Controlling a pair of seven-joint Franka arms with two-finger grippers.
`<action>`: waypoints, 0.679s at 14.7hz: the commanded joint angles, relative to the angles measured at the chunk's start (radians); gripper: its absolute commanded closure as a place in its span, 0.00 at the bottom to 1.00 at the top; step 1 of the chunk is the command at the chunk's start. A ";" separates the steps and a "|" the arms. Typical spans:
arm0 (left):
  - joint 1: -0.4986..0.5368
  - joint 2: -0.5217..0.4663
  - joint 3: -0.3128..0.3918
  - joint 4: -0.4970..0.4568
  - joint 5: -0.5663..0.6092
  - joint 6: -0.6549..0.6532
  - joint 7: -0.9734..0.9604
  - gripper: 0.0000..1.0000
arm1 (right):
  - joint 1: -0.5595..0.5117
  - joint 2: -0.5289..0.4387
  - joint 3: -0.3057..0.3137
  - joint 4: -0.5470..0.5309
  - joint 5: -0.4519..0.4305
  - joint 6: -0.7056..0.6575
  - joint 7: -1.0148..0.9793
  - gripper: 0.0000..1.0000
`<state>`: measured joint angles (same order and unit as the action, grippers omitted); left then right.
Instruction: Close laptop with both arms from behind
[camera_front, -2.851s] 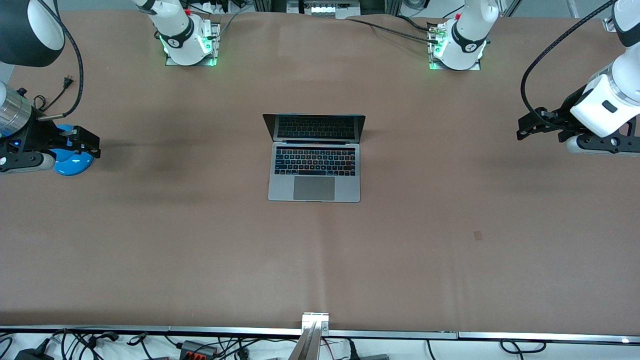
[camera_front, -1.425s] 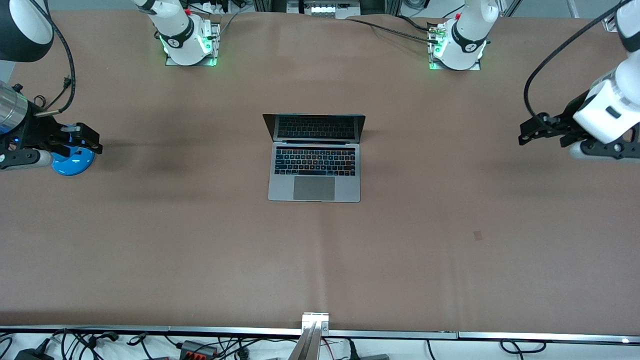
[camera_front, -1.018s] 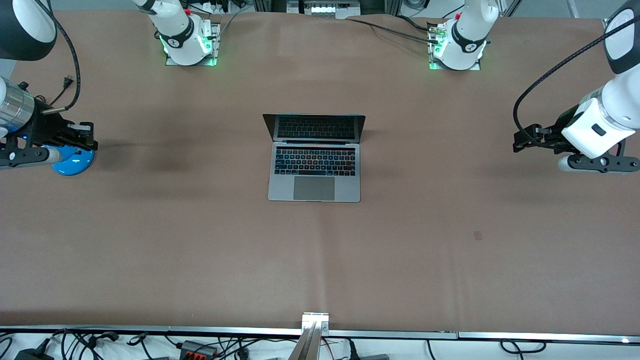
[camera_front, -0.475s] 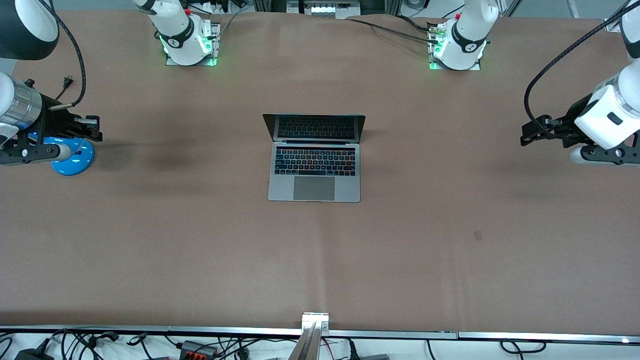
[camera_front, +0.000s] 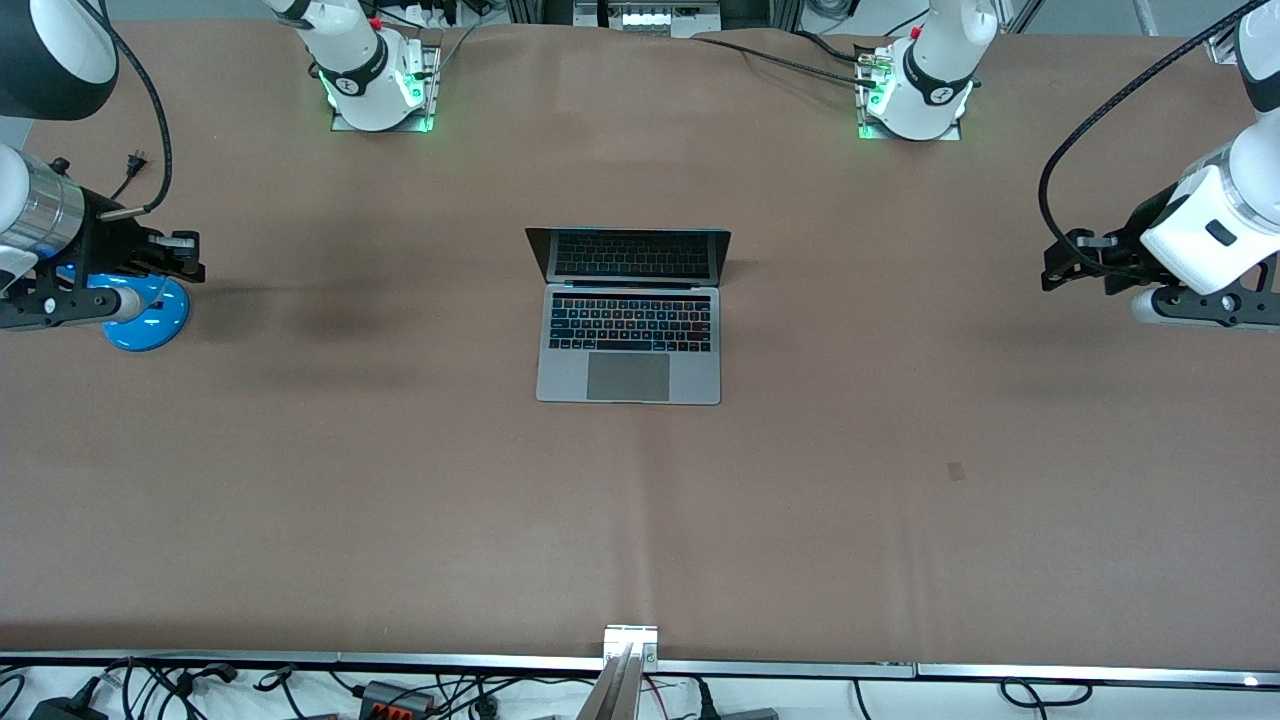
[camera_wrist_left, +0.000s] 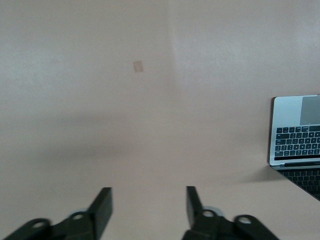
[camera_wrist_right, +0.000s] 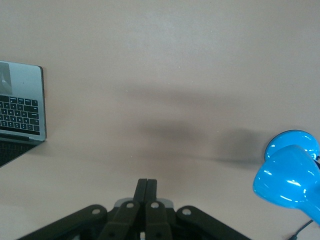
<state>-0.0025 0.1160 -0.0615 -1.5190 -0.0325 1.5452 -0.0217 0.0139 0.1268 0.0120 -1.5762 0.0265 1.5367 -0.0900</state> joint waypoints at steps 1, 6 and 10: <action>-0.001 0.016 -0.003 0.011 0.006 -0.019 0.019 0.75 | -0.002 0.004 0.003 0.015 0.010 -0.018 0.012 1.00; -0.008 0.030 -0.003 0.007 0.005 -0.019 0.019 0.99 | 0.001 0.002 0.005 0.015 0.012 -0.021 0.012 1.00; -0.016 0.069 -0.003 -0.007 0.005 -0.013 0.017 0.99 | 0.057 -0.007 0.005 0.007 0.045 -0.047 0.033 1.00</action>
<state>-0.0099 0.1593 -0.0646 -1.5271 -0.0325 1.5378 -0.0189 0.0460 0.1266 0.0141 -1.5762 0.0422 1.5183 -0.0826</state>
